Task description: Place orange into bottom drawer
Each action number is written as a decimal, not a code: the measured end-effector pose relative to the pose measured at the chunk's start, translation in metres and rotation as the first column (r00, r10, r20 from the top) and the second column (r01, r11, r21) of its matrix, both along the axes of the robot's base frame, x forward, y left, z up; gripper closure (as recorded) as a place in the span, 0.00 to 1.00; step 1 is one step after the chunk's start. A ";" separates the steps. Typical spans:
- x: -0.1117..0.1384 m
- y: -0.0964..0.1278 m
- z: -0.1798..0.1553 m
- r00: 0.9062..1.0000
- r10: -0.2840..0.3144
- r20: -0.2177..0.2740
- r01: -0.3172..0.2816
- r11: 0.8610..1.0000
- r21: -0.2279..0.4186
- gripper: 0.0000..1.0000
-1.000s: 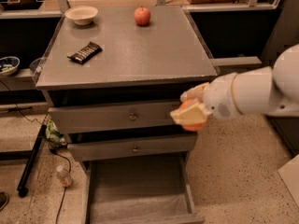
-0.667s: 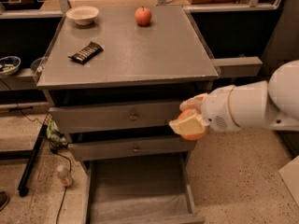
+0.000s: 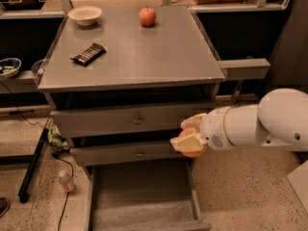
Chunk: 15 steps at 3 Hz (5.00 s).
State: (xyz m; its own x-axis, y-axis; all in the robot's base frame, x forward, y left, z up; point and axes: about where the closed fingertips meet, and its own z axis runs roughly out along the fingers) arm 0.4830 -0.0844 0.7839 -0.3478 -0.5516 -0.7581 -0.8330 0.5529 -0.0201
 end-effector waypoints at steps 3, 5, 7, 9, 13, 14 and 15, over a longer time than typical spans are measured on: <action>0.036 0.007 -0.044 0.999 -0.016 -0.045 0.015 1.000 -0.022 1.00; 0.045 0.024 -0.080 0.998 0.001 -0.062 0.000 1.000 0.014 1.00; 0.061 0.030 -0.103 0.997 -0.007 -0.072 0.010 0.999 0.051 1.00; 0.083 0.035 -0.133 0.997 -0.050 -0.054 0.057 0.990 0.130 1.00; 0.071 0.049 -0.205 0.979 -0.120 -0.163 0.149 0.971 0.184 1.00; 0.071 0.049 -0.205 0.979 -0.120 -0.163 0.149 0.971 0.184 1.00; 0.065 0.057 -0.221 0.977 -0.130 -0.169 0.163 0.966 0.202 1.00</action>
Offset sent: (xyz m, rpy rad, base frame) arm 0.0570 -0.0020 -0.0511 -0.0253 0.0401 -0.0311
